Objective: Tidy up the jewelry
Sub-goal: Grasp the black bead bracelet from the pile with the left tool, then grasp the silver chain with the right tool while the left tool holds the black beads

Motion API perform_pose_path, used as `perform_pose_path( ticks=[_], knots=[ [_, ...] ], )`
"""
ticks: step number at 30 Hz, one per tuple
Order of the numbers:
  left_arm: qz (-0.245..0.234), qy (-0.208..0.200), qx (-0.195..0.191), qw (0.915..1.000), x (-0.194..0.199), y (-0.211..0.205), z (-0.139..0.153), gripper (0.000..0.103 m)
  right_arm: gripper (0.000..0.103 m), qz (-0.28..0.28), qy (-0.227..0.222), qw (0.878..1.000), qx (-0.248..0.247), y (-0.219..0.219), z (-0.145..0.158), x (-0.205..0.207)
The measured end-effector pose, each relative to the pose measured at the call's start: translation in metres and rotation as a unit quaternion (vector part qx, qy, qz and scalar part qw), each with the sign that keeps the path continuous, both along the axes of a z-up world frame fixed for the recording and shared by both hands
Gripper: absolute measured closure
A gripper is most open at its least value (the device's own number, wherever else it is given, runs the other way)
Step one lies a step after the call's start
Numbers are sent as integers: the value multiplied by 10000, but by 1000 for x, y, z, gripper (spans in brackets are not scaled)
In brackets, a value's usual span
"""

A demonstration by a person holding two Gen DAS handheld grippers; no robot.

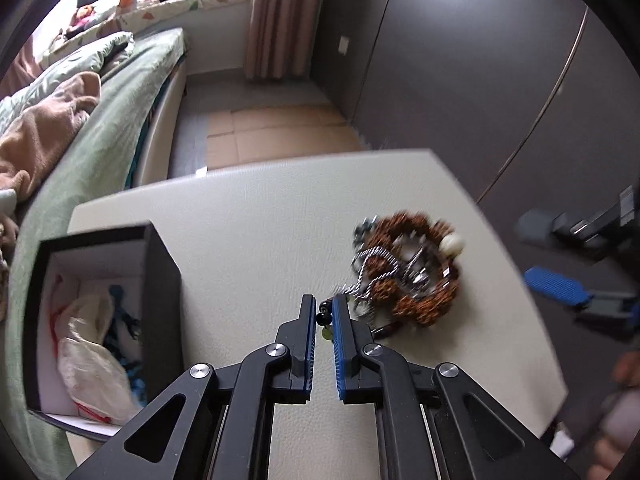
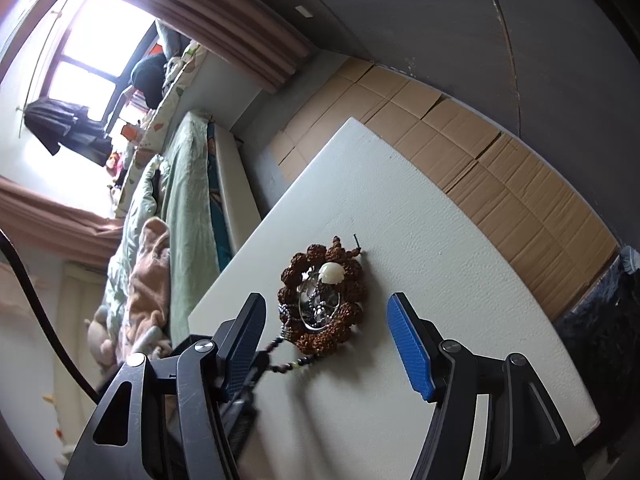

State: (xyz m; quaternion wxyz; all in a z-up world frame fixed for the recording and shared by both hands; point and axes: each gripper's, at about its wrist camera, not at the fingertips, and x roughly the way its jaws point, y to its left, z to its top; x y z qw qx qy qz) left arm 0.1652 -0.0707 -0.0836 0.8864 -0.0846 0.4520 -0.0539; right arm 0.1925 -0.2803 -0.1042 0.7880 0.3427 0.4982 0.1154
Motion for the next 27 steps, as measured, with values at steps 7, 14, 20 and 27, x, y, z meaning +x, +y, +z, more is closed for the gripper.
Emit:
perform_pose_path(
  ticks=[7,14,20,27],
  knots=[
    [87,-351,-542,9979,-12,23,27,95,38,210,-10,9995,-237,17,-1,0],
    [253,-592,-739,9952,-24,44,45,95,38,384,-40,9983,-431,30,-2,-2],
    [395,-701,-873,9929,-30,62,53,95,40,524,-113,9970,-566,39,-3,-1],
    [469,-686,-962,9919,-31,73,54,95,48,675,-88,9957,-635,53,-12,5]
  ],
)
